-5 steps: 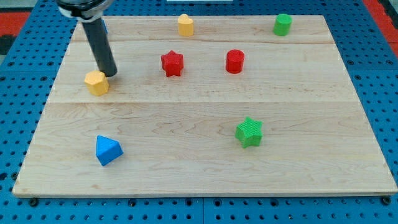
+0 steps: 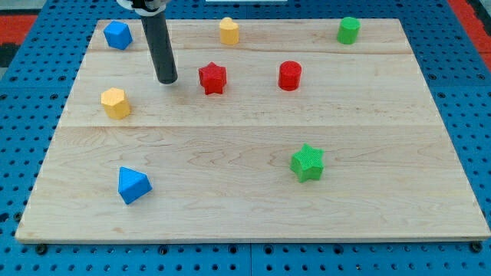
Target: Move the red star vertical to the heart
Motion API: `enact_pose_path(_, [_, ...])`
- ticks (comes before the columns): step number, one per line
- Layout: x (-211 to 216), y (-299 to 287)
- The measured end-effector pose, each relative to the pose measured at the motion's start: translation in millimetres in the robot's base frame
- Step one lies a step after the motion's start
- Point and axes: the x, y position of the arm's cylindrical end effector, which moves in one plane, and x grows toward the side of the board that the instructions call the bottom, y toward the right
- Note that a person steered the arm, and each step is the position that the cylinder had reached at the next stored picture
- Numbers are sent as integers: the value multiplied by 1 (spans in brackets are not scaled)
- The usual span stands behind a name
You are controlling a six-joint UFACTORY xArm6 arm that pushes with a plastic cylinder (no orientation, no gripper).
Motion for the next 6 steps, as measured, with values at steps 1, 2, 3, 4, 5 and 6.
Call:
enact_pose_path(1, [0, 0])
enact_pose_path(2, [-10, -3])
enact_pose_path(3, [-24, 58])
enact_pose_path(4, [-19, 108])
enact_pose_path(5, [-18, 42])
enact_pose_path(6, [-4, 81])
